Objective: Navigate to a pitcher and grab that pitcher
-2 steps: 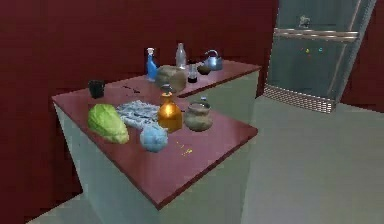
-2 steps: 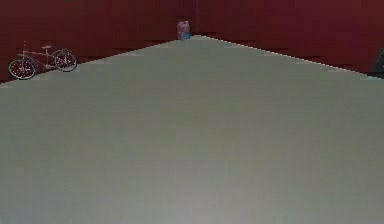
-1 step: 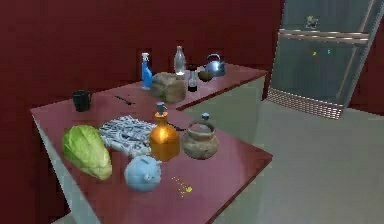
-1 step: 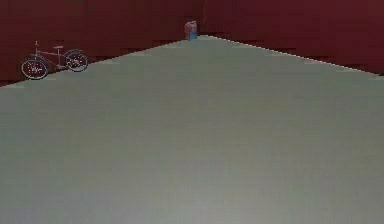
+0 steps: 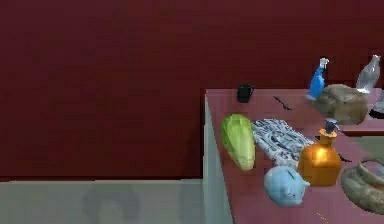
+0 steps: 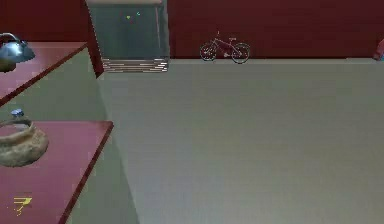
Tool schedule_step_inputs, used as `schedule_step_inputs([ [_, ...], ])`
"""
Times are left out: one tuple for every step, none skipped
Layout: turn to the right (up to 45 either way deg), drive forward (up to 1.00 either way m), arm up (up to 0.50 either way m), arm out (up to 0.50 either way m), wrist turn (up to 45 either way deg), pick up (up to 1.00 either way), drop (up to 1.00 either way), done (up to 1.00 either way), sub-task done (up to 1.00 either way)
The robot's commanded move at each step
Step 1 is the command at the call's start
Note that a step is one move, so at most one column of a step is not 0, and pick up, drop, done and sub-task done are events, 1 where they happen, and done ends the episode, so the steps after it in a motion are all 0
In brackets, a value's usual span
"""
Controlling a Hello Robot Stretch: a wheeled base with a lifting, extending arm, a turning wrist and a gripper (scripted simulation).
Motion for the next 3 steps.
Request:
schedule_step_inputs([
  [-45.0, 0.0, 0.0, 0.0, 0.0, 0.0, 0.0, 0.0, 0.0],
  [-45.0, 0.0, 0.0, 0.0, 0.0, 0.0, 0.0, 0.0, 0.0],
  [-18.0, 0.0, 0.0, 0.0, 0.0, 0.0, 0.0, 0.0, 0.0],
])
